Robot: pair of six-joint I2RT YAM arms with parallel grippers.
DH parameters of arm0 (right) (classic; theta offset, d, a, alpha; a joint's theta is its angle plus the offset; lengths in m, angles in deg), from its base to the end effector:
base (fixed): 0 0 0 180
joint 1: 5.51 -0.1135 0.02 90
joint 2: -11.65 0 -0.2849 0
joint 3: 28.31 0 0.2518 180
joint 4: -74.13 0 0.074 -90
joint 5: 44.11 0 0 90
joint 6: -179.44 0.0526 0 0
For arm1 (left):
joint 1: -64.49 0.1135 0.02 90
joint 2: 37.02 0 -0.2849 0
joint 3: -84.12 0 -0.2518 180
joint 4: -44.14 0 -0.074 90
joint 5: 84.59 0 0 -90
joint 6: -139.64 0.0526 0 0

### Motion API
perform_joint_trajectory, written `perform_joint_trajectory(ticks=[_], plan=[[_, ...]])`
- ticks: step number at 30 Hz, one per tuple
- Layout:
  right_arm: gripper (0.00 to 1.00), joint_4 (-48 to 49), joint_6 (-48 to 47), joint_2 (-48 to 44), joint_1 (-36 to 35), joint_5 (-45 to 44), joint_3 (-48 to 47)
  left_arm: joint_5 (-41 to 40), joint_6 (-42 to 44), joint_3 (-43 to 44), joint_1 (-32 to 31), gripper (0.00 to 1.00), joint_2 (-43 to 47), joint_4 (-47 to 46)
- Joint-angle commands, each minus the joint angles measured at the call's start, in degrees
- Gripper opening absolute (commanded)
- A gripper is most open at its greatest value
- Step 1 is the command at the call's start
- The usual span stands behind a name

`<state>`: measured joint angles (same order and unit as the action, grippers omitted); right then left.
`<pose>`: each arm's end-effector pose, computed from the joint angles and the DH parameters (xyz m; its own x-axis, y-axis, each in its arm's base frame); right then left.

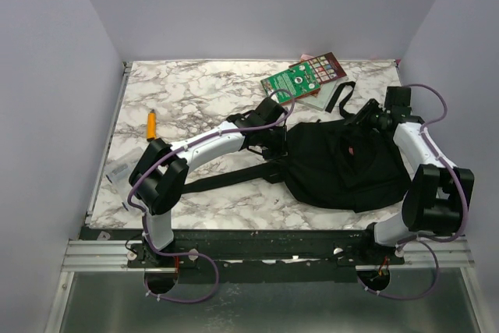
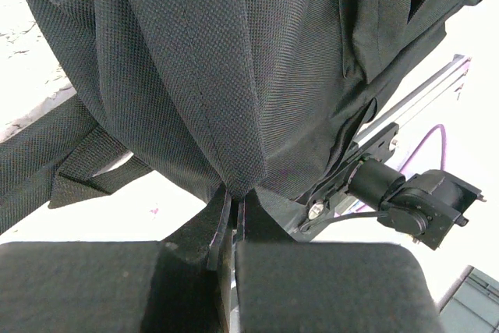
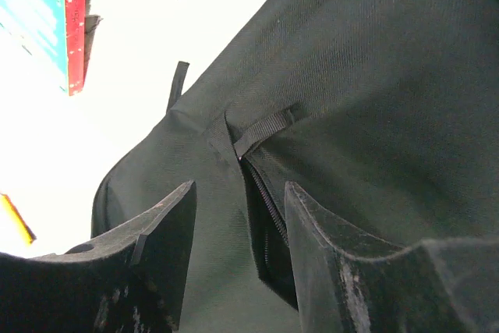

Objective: Pack the student bag
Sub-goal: Place the stationery in the student bag, then zip the student bag at the center of the board.

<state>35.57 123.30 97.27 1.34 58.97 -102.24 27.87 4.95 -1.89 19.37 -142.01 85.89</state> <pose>0.3240 -0.0269 0.2503 -0.6492 0.6246 -0.4340 0.4025 0.7663 0.5008 0.2787 -0.3083 0.2431 -0.9746 0.0576 -0.2165 0.1865 0.7438 -0.6419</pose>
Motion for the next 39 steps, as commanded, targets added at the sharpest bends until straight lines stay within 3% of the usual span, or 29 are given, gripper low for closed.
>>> perform_joint_trajectory(ticks=[1,15,19,26,28,29,30,36,39], plan=[[0.53,6.24,8.27,1.60,0.81,5.54,3.22,-0.07,0.30,0.04,0.14,0.00,2.84,-1.42],[0.49,15.33,22.74,6.88,1.19,-0.26,7.33,0.31,0.35,-0.09,0.12,0.00,3.19,-1.74],[0.38,16.50,24.63,9.02,1.20,-0.58,6.77,0.64,0.18,-0.05,0.14,0.00,3.12,-1.70],[0.36,18.18,26.39,11.52,1.16,-0.11,6.26,0.35,0.21,-0.14,0.12,0.00,3.29,-1.80],[0.28,18.53,25.78,11.65,1.17,-0.43,5.89,-0.51,0.00,-0.51,0.14,0.00,3.51,-1.75],[0.19,19.12,25.16,11.86,1.19,-0.17,5.85,-1.12,-0.27,-0.84,0.14,0.00,3.82,-1.77],[0.03,20.00,24.36,12.37,1.15,0.53,5.61,-1.87,-0.55,-1.29,0.19,0.00,4.11,-1.77],[0.01,24.18,20.26,15.20,0.51,7.04,2.85,-7.56,-2.42,-8.45,1.12,0.00,8.68,-5.22],[0.01,24.24,17.61,16.12,-0.47,9.96,0.02,-5.62,-3.12,-12.98,2.73,0.00,10.69,-8.37]])
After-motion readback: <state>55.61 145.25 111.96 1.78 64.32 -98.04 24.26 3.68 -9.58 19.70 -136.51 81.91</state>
